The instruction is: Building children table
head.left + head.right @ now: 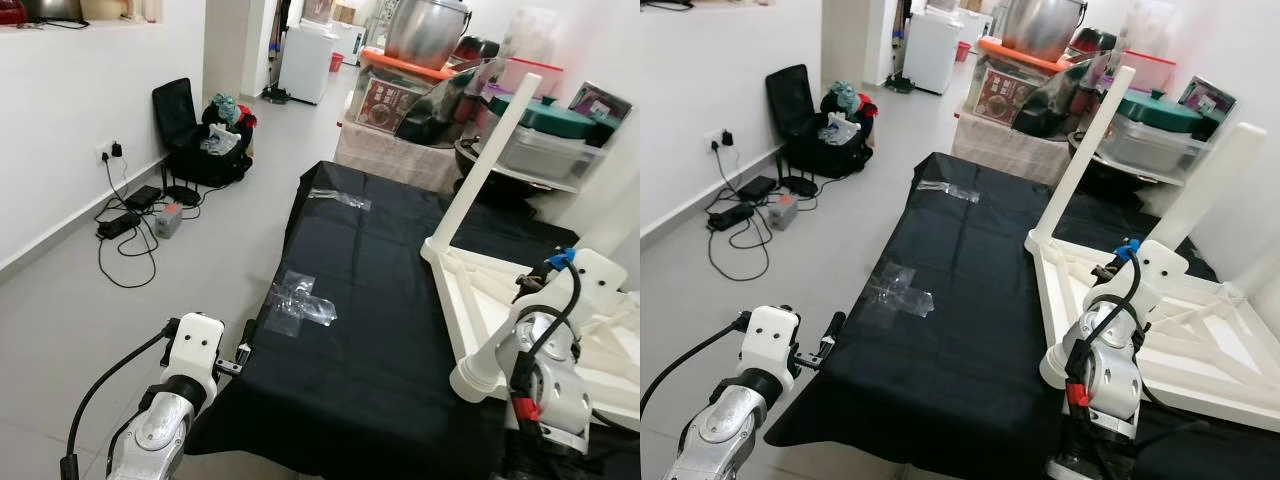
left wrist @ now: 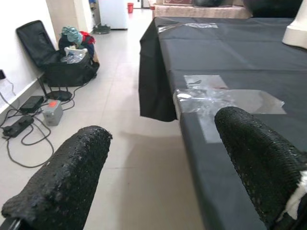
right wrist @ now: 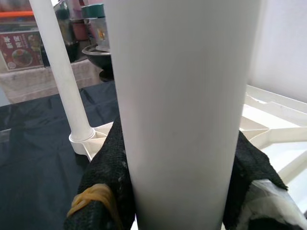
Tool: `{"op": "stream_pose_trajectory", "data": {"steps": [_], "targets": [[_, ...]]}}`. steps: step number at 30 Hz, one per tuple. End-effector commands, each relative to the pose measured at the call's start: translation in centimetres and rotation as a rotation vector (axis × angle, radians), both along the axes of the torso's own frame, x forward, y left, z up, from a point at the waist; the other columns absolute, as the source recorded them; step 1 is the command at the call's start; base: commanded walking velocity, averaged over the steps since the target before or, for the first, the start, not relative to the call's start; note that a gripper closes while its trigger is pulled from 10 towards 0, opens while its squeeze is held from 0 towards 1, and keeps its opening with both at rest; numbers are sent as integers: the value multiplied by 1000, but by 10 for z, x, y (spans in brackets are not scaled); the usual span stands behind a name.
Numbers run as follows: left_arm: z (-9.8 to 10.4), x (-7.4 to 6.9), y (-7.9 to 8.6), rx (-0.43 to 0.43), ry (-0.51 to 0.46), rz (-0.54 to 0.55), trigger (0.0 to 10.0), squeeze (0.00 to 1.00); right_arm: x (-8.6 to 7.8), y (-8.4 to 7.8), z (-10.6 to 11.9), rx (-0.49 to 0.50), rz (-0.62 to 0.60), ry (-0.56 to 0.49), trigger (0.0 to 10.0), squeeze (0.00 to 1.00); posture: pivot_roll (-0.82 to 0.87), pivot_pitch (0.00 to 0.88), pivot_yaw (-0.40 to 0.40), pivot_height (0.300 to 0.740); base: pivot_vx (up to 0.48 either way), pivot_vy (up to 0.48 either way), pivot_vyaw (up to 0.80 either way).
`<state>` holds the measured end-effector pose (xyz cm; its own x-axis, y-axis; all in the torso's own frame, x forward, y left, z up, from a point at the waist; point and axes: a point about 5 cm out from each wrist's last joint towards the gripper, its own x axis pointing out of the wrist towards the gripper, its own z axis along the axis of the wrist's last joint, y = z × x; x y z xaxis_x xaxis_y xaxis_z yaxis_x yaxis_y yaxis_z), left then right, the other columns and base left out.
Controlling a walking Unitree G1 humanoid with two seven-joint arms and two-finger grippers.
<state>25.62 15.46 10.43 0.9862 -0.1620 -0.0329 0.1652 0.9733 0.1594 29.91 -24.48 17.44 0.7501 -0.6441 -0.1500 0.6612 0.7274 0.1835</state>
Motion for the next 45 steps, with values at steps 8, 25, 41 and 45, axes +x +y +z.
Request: {"op": "stream_pose_trajectory", "data": {"steps": [8,25,41,45], "targets": [[0,0,-6,-6,2,-23,10000,0,5,-4,-8,91,68,-37,10000,1000,97,0,-188,740,0,0,0],[1,3,-7,-8,-3,-25,10000,0,32,-9,13,142,638,-207,10000,0,105,0,-194,740,0,0,0],[2,3,-6,-4,-5,-26,10000,0,30,-42,-10,141,385,-85,0,0,105,0,-188,740,0,0,0],[1,2,-6,-5,-2,-28,10000,0,9,-74,-13,20,-13,42,0,0,96,0,-188,740,0,0,0]]}}
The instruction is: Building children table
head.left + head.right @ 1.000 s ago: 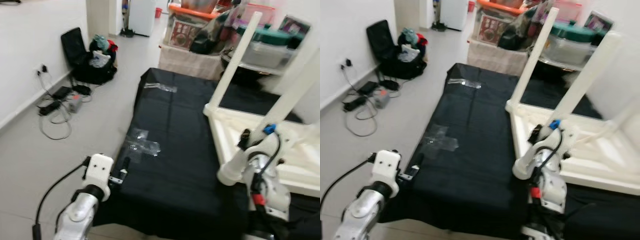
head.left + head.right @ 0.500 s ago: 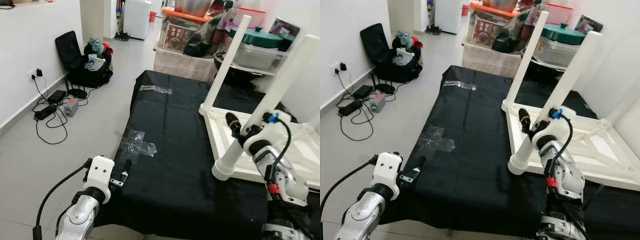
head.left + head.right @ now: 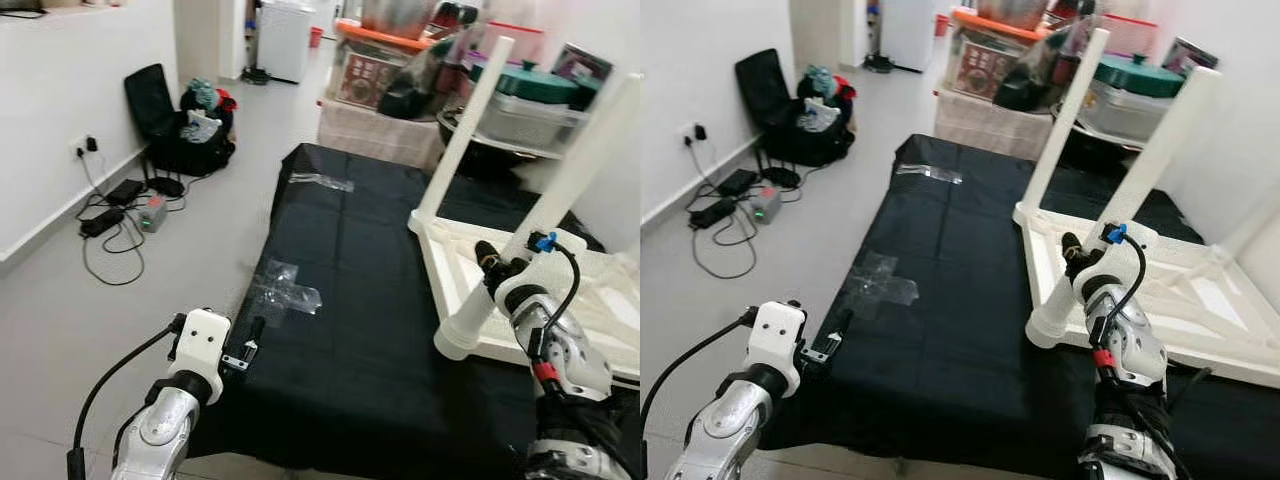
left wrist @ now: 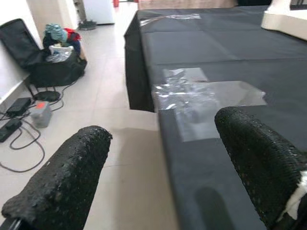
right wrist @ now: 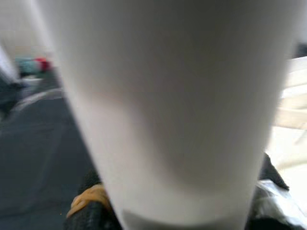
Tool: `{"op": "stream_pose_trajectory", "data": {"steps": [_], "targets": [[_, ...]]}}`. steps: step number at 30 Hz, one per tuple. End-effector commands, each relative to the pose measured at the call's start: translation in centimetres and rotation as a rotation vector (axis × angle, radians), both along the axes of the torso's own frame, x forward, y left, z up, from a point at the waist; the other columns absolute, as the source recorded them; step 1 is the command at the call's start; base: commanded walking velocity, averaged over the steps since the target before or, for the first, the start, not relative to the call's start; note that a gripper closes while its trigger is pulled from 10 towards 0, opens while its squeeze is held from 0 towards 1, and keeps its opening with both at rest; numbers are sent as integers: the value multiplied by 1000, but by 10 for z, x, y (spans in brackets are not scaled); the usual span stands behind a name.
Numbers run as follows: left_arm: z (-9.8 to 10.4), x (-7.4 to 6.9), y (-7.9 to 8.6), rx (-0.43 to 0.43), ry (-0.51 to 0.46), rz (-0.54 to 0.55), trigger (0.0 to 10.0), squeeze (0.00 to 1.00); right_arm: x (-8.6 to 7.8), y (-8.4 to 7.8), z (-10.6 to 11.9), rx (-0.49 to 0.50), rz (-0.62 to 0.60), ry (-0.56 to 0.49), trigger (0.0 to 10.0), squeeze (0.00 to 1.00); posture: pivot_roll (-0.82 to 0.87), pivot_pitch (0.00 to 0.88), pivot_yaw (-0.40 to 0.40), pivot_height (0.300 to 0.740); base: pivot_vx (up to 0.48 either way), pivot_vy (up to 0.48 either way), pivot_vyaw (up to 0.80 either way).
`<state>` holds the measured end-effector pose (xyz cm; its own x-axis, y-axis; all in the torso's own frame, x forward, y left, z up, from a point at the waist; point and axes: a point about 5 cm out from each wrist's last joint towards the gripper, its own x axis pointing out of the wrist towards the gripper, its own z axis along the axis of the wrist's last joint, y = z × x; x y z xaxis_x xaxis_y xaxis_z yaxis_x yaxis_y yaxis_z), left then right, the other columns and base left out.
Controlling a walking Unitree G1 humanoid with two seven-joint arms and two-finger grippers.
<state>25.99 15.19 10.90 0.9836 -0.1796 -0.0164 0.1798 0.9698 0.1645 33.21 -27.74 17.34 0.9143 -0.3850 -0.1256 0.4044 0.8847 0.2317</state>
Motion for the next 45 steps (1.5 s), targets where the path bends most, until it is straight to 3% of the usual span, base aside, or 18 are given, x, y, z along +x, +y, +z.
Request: {"op": "stream_pose_trajectory", "data": {"steps": [1,3,11,12,14,15,17,18,19,24,25,28,29,30,35,38,39,45], "targets": [[-4,-2,-4,-7,16,-10,10000,0,-24,-42,-12,-15,-316,91,0,0,96,0,-188,740,0,0,0],[-4,-2,-3,-8,17,-9,10000,0,-49,-55,-18,-17,-598,139,0,0,102,0,-191,740,0,0,0],[-4,-3,-3,-9,17,-6,10000,0,-55,-47,-21,11,-642,140,0,0,100,0,-187,740,0,0,0],[-4,-3,-2,-8,18,-6,10000,0,-58,-34,-23,31,-641,134,0,0,92,0,-184,740,0,0,0],[-4,-3,-2,-8,18,-6,10000,0,-58,-34,-23,31,-641,134,0,0,92,0,-184,740,0,0,0],[-5,-4,-3,-9,20,-7,10000,0,-57,-15,-31,41,-608,175,0,0,90,0,-184,740,0,0,0],[-5,-4,-3,-9,20,-7,10000,0,-57,-15,-31,41,-608,175,0,0,90,0,-184,740,0,0,0],[-5,-4,-3,-10,22,-9,10000,0,-52,2,-36,63,-530,205,1882,0,89,0,-185,740,0,0,0],[-5,-5,-4,-10,23,-9,10000,0,-40,15,-31,78,-382,142,10000,0,93,0,-188,740,0,0,0],[-5,-5,-4,-10,23,-9,10000,0,-40,15,-31,78,-382,142,10000,0,93,0,-188,740,0,0,0],[-5,-5,-4,-9,24,-10,10000,0,-33,23,-25,88,-280,91,10000,1000,93,0,-188,740,0,0,0],[-5,-5,-4,-9,24,-10,10000,0,-33,23,-25,88,-280,91,10000,1000,93,0,-188,740,0,0,0],[-5,-5,-4,-9,23,-9,10000,0,-22,20,-17,75,-172,43,10000,1000,98,0,-189,740,0,0,0],[-5,-4,-4,-8,21,-9,10000,0,-12,16,-8,76,-65,-12,10000,0,99,0,-189,740,0,0,0],[-5,-3,-3,-7,18,-8,10000,0,2,27,18,43,223,-147,10000,0,103,0,-188,740,0,0,0],[-5,-3,-3,-7,18,-9,10000,0,3,33,20,39,278,-166,9961,0,104,0,-186,740,0,0,0],[-5,-3,-4,-6,17,-11,10000,0,3,35,20,37,294,-174,0,0,107,0,-189,740,0,0,0],[-5,-3,-3,-5,16,-8,10000,0,1,31,18,46,292,-186,0,0,107,0,-188,740,0,0,0]]}}
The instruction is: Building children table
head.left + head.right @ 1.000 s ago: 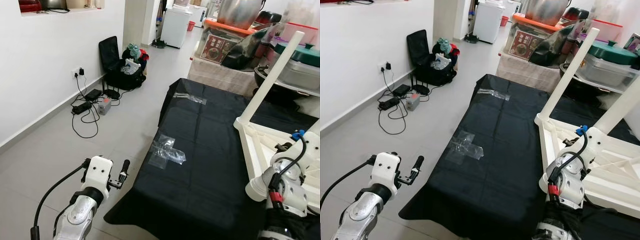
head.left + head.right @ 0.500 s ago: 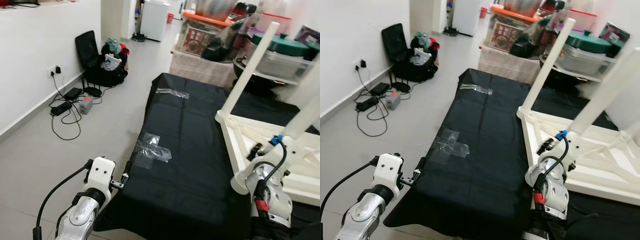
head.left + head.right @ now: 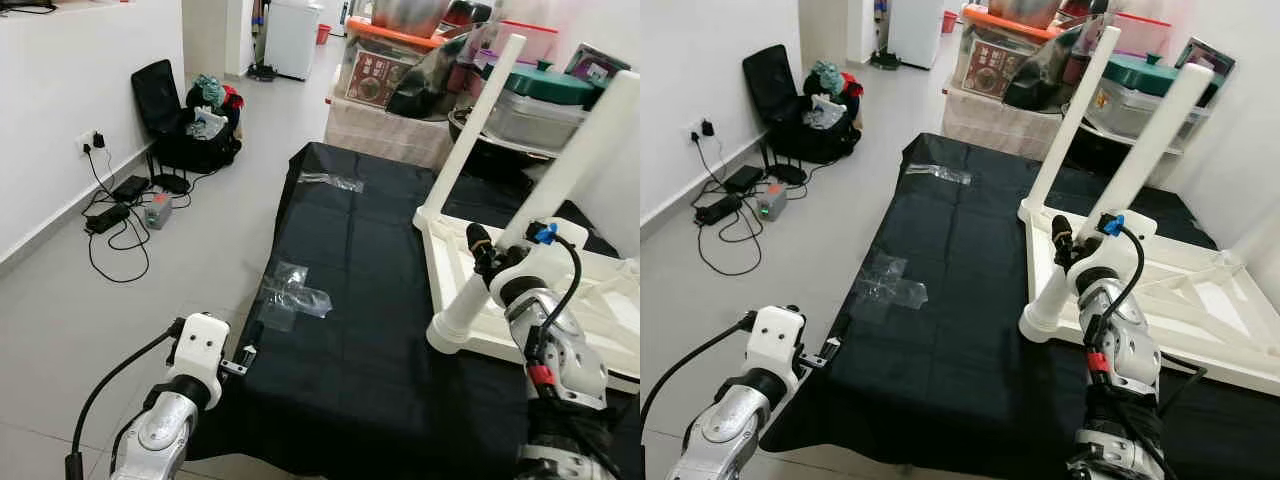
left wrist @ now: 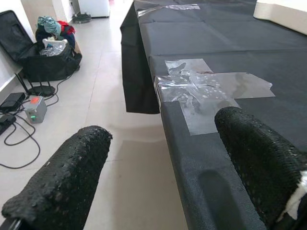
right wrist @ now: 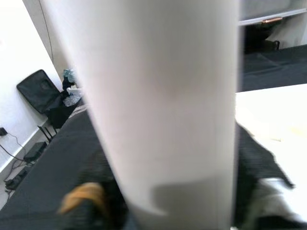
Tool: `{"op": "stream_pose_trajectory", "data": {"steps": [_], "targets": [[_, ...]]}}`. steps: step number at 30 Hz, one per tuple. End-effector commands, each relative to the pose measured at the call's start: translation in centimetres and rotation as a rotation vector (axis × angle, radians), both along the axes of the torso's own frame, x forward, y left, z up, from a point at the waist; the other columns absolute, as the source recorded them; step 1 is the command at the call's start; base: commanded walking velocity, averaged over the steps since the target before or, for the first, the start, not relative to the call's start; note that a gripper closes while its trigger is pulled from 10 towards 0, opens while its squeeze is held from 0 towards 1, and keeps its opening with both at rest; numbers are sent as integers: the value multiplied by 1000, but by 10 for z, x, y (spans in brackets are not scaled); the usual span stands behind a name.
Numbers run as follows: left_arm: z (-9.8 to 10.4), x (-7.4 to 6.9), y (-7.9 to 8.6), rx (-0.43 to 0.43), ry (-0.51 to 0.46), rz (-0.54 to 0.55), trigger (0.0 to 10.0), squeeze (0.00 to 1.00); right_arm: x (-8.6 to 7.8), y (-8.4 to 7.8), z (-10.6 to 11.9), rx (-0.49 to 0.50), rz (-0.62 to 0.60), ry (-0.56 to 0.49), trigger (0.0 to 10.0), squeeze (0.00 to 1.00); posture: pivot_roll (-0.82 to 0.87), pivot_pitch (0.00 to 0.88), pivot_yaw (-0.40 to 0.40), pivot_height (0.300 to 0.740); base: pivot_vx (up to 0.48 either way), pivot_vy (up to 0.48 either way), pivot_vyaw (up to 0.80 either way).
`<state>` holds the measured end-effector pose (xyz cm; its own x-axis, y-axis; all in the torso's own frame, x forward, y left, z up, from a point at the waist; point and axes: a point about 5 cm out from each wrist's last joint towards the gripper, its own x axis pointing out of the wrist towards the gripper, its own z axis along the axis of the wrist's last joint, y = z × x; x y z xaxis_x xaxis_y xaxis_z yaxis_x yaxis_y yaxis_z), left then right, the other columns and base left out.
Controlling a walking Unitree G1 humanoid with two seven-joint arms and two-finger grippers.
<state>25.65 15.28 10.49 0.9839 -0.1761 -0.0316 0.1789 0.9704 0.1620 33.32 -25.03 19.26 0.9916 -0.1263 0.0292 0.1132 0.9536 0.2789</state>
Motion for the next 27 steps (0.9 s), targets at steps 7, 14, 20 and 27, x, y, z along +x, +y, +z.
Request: {"op": "stream_pose_trajectory", "data": {"steps": [7,14,20,27], "targets": [[-1,-1,-5,-6,4,-18,10000,0,-5,-13,-12,36,-109,43,0,0,102,0,-181,740,0,0,0],[-2,-1,-5,-7,6,-20,10000,0,-33,-45,-39,-63,-592,245,0,0,96,0,-178,740,0,0,0],[-1,0,-2,-9,0,-6,10000,0,-76,-37,-60,-46,-934,347,0,0,98,0,-182,740,0,0,0],[0,1,-3,-8,-2,-8,10000,0,-72,-36,-54,-20,-958,314,0,0,97,0,-180,740,0,0,0]]}}
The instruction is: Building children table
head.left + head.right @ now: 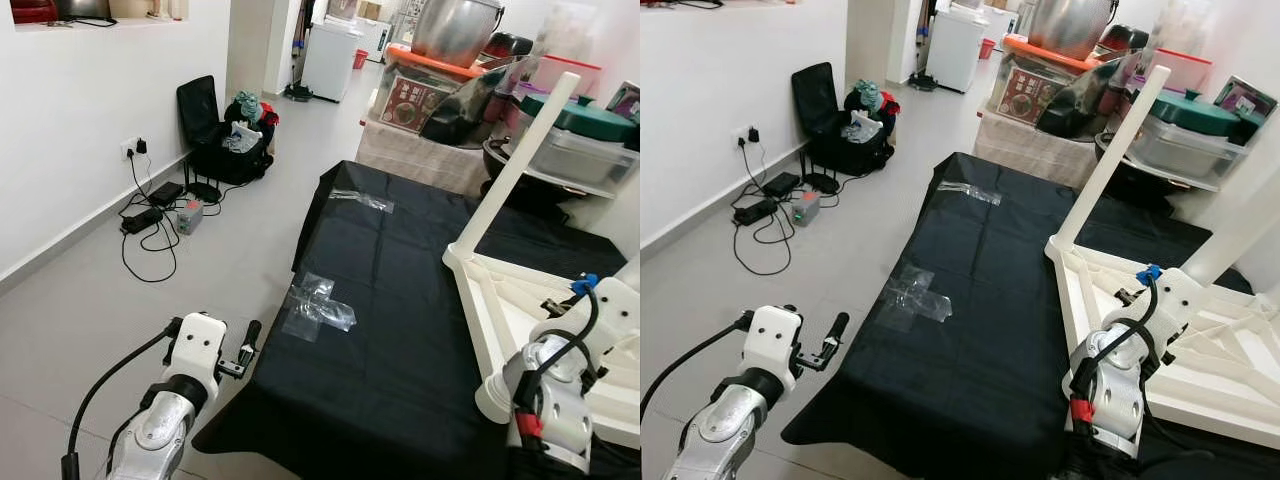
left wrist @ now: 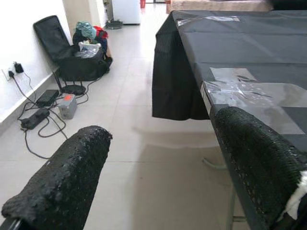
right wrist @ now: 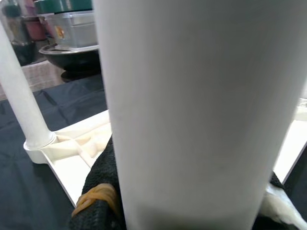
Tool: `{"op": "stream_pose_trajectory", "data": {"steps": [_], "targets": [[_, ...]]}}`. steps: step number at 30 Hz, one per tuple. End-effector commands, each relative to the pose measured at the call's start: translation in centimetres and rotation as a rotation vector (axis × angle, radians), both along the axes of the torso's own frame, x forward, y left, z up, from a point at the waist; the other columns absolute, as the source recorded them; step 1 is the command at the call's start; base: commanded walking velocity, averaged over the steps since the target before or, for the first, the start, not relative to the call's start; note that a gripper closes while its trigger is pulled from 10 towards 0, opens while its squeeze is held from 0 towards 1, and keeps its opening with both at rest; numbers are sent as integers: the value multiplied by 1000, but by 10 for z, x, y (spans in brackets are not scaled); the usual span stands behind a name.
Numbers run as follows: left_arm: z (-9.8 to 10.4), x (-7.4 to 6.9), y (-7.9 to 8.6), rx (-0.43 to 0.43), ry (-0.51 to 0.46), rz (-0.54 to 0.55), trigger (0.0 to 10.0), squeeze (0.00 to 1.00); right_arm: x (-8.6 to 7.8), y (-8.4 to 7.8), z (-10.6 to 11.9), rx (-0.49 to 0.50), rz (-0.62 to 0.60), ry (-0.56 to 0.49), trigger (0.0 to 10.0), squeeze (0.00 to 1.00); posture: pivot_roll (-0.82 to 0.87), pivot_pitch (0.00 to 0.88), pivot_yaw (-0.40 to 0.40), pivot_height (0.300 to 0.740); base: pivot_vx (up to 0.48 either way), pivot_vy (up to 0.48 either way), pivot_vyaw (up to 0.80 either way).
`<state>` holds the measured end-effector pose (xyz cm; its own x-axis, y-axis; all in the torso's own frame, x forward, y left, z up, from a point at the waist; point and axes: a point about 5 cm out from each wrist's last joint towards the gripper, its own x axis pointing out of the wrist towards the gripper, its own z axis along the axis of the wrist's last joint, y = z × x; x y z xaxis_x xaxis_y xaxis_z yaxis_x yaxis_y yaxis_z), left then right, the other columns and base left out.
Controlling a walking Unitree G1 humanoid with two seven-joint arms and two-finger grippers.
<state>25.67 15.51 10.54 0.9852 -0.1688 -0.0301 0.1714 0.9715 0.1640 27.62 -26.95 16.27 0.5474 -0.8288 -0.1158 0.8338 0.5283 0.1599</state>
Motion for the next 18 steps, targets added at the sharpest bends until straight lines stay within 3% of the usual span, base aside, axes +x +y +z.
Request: {"op": "stream_pose_trajectory", "data": {"steps": [1,5,7,8,9,10,11,12,13,17,18], "targets": [[-1,1,-5,-10,0,-16,10000,0,-15,-17,-24,44,-111,105,0,0,97,0,-180,740,0,0,0],[-1,1,-6,-10,-1,-17,10000,0,-12,-18,-20,44,-114,91,0,0,97,0,-181,740,0,0,0],[0,2,-5,-9,-2,-17,10000,0,-5,-16,-16,47,-60,79,0,0,97,0,-182,740,0,0,0],[0,2,-5,-9,-4,-17,10000,0,10,-8,-8,54,126,10,10000,373,97,0,-177,740,0,0,0],[0,3,-5,-8,-5,-18,10000,0,22,-5,4,55,286,-64,10000,1000,97,0,-179,740,0,0,0],[0,3,-5,-8,-5,-18,10000,0,22,-5,4,55,286,-64,10000,1000,97,0,-179,740,0,0,0],[1,3,-5,-8,-6,-19,10000,0,29,-5,14,46,397,-115,10000,1000,95,0,-178,740,0,0,0],[1,3,-5,-8,-6,-19,10000,0,29,-5,14,46,397,-115,10000,1000,95,0,-178,740,0,0,0],[0,3,-6,-8,-6,-20,10000,0,33,-6,22,45,522,-161,10000,0,107,0,-183,740,0,0,0],[0,2,-6,-8,-7,-19,10000,0,33,-7,29,49,606,-187,10000,0,107,0,-183,740,0,0,0],[0,3,-6,-10,-8,-16,10000,0,30,-7,33,31,723,-197,10000,0,108,0,-186,740,0,0,0]]}}
